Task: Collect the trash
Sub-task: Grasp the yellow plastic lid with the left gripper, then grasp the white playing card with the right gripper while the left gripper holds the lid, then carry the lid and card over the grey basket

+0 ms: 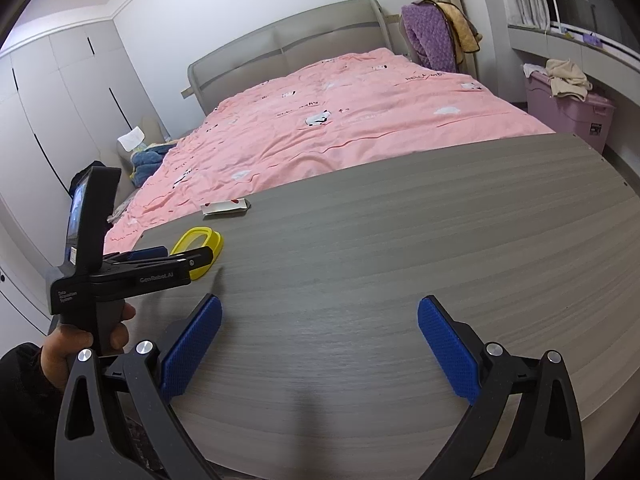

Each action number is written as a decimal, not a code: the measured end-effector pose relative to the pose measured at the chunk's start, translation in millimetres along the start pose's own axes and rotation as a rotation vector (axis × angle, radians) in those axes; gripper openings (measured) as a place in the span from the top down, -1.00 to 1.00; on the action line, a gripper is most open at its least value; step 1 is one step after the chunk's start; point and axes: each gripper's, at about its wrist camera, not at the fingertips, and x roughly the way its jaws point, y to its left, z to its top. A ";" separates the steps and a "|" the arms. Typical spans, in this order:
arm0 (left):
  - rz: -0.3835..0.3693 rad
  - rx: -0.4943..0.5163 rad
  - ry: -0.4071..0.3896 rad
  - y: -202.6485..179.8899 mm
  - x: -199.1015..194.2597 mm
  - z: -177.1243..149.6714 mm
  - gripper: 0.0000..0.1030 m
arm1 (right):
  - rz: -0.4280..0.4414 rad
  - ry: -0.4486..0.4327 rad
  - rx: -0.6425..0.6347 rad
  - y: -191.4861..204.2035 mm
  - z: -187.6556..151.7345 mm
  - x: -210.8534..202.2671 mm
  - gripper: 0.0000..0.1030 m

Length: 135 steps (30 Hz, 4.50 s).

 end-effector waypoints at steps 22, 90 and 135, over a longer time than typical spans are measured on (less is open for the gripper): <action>-0.016 -0.056 -0.044 29.7 -16.1 -14.4 -0.31 | -0.002 0.039 -0.047 30.5 9.3 17.4 -0.88; 0.077 -0.242 -0.219 195.1 -97.7 -47.4 -0.31 | -0.327 0.162 -0.080 177.0 76.8 216.2 -0.64; 0.344 -0.439 -0.189 303.9 -168.0 -157.4 -0.31 | 0.142 0.103 -0.473 366.8 -17.3 86.4 -0.64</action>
